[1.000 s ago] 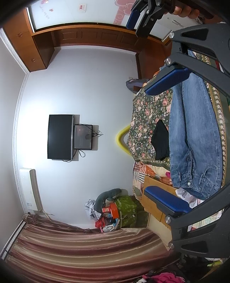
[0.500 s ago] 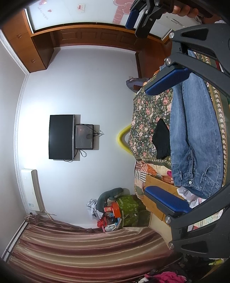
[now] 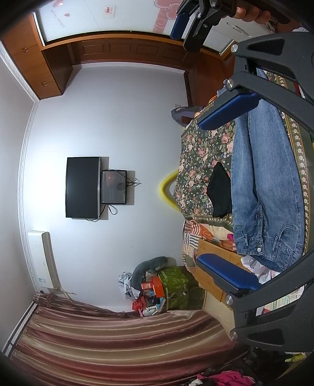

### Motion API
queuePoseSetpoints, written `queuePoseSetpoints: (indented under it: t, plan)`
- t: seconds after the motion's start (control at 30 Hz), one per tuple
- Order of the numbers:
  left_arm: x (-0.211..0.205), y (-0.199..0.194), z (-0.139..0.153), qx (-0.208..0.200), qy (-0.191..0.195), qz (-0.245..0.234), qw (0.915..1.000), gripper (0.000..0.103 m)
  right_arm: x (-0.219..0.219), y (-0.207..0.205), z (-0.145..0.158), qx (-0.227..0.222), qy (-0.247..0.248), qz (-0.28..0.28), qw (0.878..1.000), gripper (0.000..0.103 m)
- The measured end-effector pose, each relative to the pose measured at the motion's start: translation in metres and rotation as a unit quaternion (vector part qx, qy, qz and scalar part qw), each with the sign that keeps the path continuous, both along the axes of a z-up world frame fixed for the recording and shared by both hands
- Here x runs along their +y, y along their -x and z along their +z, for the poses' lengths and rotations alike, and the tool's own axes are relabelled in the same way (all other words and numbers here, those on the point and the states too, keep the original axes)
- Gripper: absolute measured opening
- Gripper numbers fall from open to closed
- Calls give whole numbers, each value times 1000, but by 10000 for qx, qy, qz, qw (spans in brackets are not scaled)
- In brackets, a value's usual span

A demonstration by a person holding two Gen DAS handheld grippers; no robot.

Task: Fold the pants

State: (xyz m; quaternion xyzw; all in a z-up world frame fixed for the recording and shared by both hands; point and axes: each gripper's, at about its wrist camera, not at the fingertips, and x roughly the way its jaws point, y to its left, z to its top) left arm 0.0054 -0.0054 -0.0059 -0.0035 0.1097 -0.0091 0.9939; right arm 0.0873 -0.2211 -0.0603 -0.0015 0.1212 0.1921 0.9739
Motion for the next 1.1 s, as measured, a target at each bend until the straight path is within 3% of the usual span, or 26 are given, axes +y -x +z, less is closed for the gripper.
queuePoseSetpoints:
  t: [1.1]
  plan:
    - [4,-17,-6,126,56,-81,9999,103,-4,-13,-8,203,-35,5,9998,103]
